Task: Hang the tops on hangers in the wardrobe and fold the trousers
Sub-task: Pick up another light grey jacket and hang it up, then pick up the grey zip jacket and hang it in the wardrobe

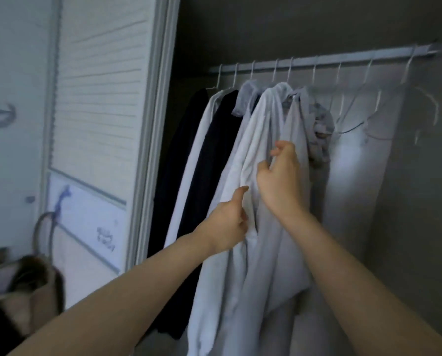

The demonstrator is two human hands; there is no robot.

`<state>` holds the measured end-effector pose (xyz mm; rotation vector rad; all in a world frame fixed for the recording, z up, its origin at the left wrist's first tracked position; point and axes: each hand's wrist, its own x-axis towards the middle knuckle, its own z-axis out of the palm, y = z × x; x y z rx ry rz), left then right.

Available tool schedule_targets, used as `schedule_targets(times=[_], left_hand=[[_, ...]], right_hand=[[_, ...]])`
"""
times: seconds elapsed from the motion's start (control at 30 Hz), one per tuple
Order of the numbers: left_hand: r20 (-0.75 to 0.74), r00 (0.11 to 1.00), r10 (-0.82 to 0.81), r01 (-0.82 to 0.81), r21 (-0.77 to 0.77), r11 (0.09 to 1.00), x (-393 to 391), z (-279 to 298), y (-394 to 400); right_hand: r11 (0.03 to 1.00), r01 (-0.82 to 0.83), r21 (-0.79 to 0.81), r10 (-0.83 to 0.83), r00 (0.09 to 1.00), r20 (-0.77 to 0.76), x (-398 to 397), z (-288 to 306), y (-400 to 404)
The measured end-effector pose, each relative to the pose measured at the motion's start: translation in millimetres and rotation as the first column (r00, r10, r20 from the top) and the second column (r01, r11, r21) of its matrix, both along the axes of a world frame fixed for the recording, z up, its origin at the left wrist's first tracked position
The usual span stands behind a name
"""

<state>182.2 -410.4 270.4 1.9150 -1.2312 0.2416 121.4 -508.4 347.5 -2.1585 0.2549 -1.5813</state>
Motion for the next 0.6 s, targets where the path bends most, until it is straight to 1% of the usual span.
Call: schedule_targets(times=[0.1, 0.17, 0.23, 0.3, 0.33, 0.37, 0.4, 0.47, 0.53, 0.6], left_hand=[[-0.065, 0.988, 0.138, -0.142, -0.064, 0.988, -33.9, -34.7, 53.0], [-0.124, 0.968, 0.218, -0.231, -0.101, 0.968, -60.5, -61.6, 99.7], [-0.207, 0.932, 0.297, -0.323, -0.103, 0.941, -94.0, -90.6, 155.4], [-0.285, 0.877, 0.388, -0.432, -0.112, 0.895, -130.1, -114.2, 205.9], [-0.330, 0.816, 0.474, -0.530, -0.104, 0.841, -158.4, -129.6, 248.7], [-0.361, 0.781, 0.509, -0.579, -0.115, 0.807, -174.5, -140.7, 270.1], [-0.399, 0.727, 0.559, -0.644, -0.112, 0.757, -195.7, -150.1, 295.1], [-0.443, 0.590, 0.675, -0.780, -0.097, 0.618, -245.7, -175.0, 352.2], [-0.511, 0.422, 0.749, -0.896, -0.107, 0.431, -306.1, -201.5, 409.3], [-0.575, 0.276, 0.770, -0.960, -0.128, 0.248, -357.6, -223.6, 451.4]], right_hand=[[0.977, -0.211, 0.026, 0.212, 0.976, -0.047, -26.3, -34.8, 32.1], [0.933, -0.357, 0.040, 0.359, 0.929, -0.085, -42.1, -61.2, 65.9], [0.865, -0.499, 0.057, 0.502, 0.854, -0.135, -58.2, -92.1, 107.4], [0.783, -0.616, 0.083, 0.619, 0.759, -0.202, -74.9, -120.9, 146.0], [0.715, -0.688, 0.125, 0.694, 0.678, -0.242, -84.3, -138.6, 183.5], [0.679, -0.719, 0.149, 0.728, 0.634, -0.261, -92.0, -149.9, 200.9], [0.640, -0.750, 0.167, 0.761, 0.588, -0.273, -98.1, -162.3, 222.1], [0.525, -0.824, 0.212, 0.839, 0.458, -0.294, -117.0, -184.5, 279.5], [0.377, -0.886, 0.270, 0.899, 0.281, -0.337, -144.3, -210.9, 347.4], [0.239, -0.921, 0.308, 0.925, 0.120, -0.361, -173.3, -231.2, 404.0]])
